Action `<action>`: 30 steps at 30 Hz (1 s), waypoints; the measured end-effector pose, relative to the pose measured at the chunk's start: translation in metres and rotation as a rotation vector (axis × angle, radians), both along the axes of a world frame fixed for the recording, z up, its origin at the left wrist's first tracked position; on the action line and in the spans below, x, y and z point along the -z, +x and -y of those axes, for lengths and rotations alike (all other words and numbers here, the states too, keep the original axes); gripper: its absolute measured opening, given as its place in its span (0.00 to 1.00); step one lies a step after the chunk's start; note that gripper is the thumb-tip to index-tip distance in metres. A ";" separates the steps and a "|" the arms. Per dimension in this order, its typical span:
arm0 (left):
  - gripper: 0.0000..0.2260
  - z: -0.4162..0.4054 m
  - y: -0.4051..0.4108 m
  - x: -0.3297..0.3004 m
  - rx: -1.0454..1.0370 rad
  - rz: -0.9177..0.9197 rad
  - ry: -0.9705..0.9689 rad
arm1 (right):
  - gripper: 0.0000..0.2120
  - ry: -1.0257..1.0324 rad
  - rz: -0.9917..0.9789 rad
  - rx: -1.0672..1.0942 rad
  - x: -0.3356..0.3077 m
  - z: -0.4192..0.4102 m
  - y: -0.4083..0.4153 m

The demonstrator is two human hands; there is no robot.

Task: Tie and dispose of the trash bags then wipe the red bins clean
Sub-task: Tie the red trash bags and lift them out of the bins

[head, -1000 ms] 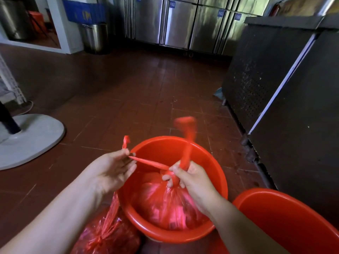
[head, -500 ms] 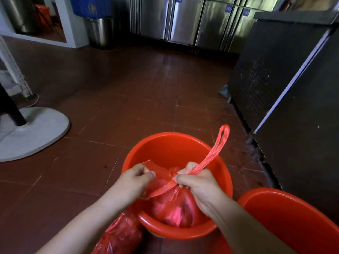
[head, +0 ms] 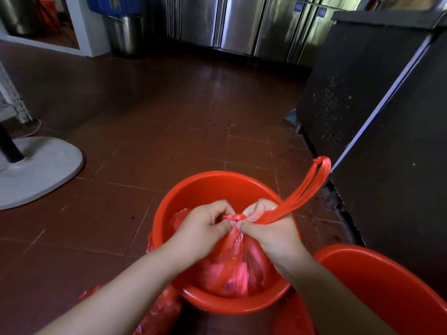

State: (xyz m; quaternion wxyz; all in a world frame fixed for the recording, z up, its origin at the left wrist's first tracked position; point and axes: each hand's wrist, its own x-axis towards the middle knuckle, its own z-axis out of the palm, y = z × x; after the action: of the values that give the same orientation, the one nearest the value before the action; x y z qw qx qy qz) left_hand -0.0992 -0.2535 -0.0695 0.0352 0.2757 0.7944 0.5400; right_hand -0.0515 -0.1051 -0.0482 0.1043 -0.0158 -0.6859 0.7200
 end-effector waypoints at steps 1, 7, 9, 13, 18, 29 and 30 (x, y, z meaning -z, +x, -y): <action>0.08 -0.002 -0.001 -0.001 -0.018 -0.011 0.007 | 0.17 0.013 -0.022 0.037 0.001 -0.001 -0.002; 0.06 -0.013 -0.001 -0.005 -0.060 -0.090 -0.002 | 0.19 0.328 -0.176 0.353 0.006 0.002 -0.009; 0.06 -0.016 0.000 -0.005 -0.054 -0.095 -0.015 | 0.18 0.467 -0.208 0.428 0.009 -0.002 -0.009; 0.07 -0.016 -0.001 -0.010 -0.001 0.131 0.144 | 0.10 0.593 -0.170 0.460 0.012 -0.005 -0.007; 0.07 -0.016 -0.007 -0.019 0.140 0.435 0.162 | 0.12 0.558 -0.187 0.410 0.016 -0.010 -0.003; 0.08 -0.015 -0.024 -0.025 0.062 0.305 -0.072 | 0.10 0.282 0.081 -0.013 0.003 -0.028 -0.009; 0.09 -0.014 -0.026 -0.028 0.060 0.192 -0.132 | 0.10 0.301 0.091 -0.020 0.000 -0.029 -0.010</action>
State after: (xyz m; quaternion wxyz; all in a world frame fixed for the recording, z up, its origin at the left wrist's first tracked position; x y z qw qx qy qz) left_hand -0.1247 -0.2392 -0.0411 0.1456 0.2436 0.8127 0.5090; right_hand -0.0617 -0.0761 -0.0481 0.0671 -0.0261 -0.7901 0.6087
